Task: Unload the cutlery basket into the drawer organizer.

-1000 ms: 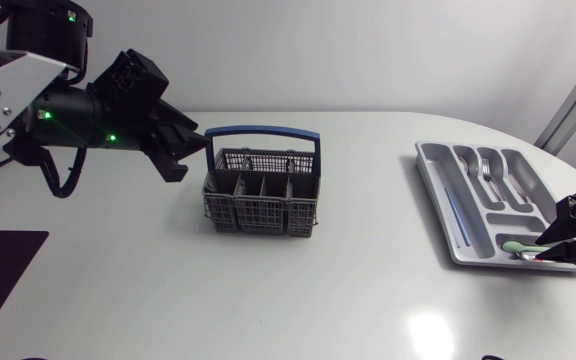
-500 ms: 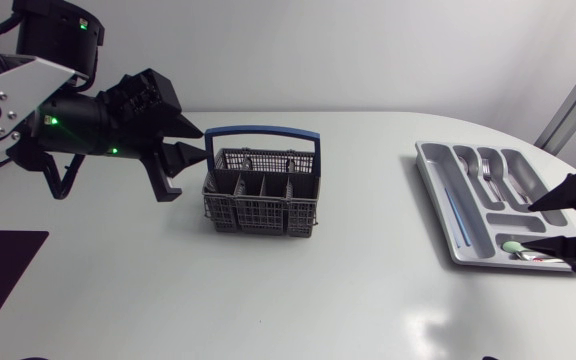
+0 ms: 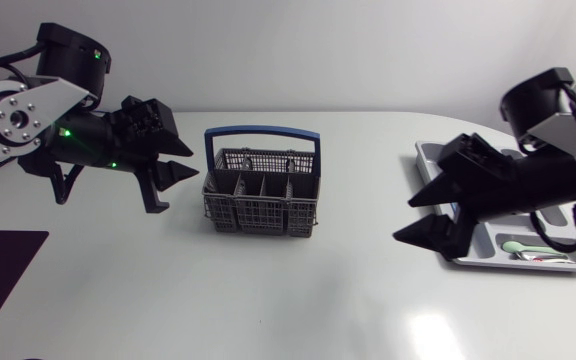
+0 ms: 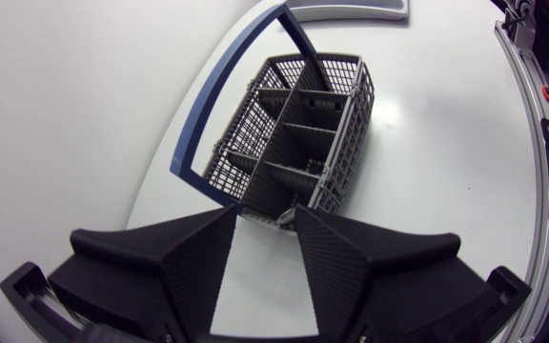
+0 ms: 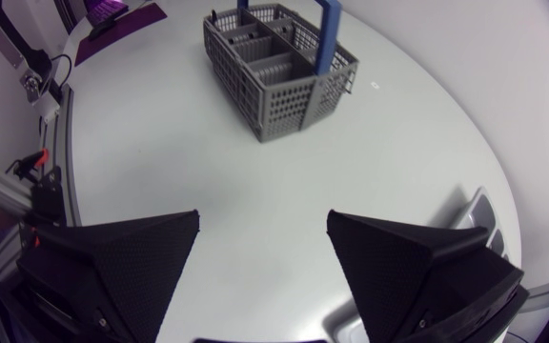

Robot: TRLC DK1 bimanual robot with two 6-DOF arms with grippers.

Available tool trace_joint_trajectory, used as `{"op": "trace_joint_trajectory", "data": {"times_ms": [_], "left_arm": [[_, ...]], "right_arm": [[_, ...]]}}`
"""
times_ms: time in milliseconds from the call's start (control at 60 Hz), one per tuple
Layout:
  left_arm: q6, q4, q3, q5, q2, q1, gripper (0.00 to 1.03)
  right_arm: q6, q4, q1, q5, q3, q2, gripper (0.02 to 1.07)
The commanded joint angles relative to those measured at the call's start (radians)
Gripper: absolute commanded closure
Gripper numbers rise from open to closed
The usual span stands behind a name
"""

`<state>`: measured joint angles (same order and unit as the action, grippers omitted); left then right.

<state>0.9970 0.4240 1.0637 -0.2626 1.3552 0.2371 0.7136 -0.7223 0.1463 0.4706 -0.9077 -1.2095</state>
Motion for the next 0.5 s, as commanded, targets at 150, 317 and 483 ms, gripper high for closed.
{"op": "trace_joint_trajectory", "data": {"times_ms": [150, 317, 483], "left_arm": [[0.019, -0.076, -0.120, -0.056, 0.036, -0.061, 0.58], [-0.009, -0.149, -0.166, -0.079, 0.088, -0.079, 0.59], [-0.044, -0.234, -0.177, -0.084, 0.157, -0.084, 0.59]], "right_arm": [[-0.381, 0.100, 0.277, -0.066, -0.183, -0.153, 0.12], [-0.493, 0.127, 0.381, -0.104, -0.312, -0.321, 0.12], [-0.545, 0.159, 0.457, -0.136, -0.408, -0.444, 0.12]]}}
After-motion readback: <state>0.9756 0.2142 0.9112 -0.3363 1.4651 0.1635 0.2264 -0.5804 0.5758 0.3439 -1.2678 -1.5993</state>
